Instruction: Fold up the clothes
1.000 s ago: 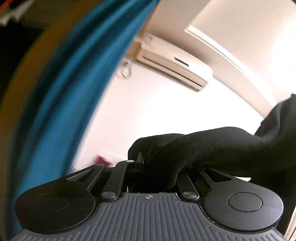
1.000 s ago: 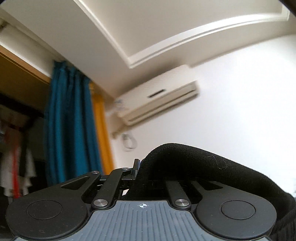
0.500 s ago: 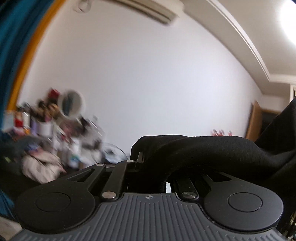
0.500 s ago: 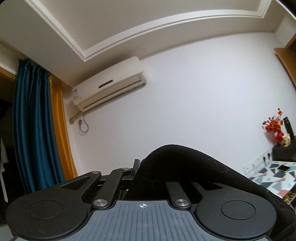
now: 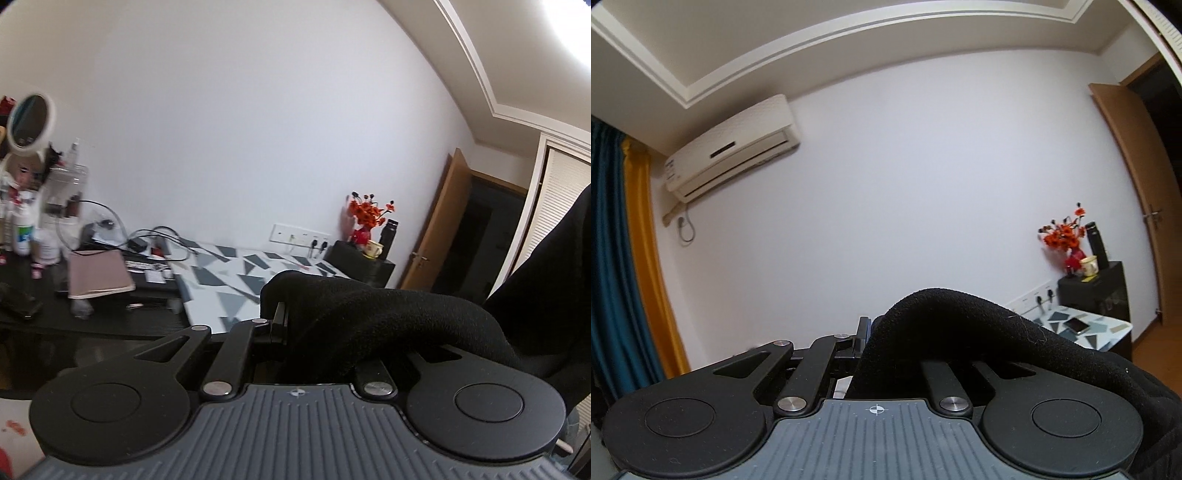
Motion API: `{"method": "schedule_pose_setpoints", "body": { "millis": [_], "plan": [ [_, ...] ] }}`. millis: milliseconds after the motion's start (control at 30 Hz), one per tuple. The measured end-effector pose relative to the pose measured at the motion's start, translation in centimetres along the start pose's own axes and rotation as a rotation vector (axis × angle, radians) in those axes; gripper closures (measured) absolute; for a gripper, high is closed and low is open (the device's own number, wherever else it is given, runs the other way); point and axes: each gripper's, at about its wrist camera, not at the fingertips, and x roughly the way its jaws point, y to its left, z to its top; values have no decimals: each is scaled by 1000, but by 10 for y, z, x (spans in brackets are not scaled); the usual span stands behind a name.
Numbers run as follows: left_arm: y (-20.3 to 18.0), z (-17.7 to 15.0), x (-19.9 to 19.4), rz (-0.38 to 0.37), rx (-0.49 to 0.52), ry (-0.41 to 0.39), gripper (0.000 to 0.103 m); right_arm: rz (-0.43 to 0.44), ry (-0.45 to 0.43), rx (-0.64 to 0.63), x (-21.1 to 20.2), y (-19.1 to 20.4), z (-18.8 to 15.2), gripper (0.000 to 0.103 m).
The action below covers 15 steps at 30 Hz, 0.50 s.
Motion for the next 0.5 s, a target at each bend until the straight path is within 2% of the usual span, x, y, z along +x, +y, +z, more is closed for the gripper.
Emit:
{"method": "schedule_pose_setpoints", "body": {
  "millis": [133,267,367,500],
  "plan": [
    [-9,2,55,-23,-19,-1,94,-15,-6,-14,28,-35,22,100],
    [-11,11,116,-36,-21,-14,94,-30,-22,-14,74,-60,46,100],
    [-3,30,160,-21,-20,-53,94,-5,-37,-7,124,-84,66,100],
    [14,79,216,46,-40,-135,94,66,-41,17,216,-104,101,100]
  ]
}}
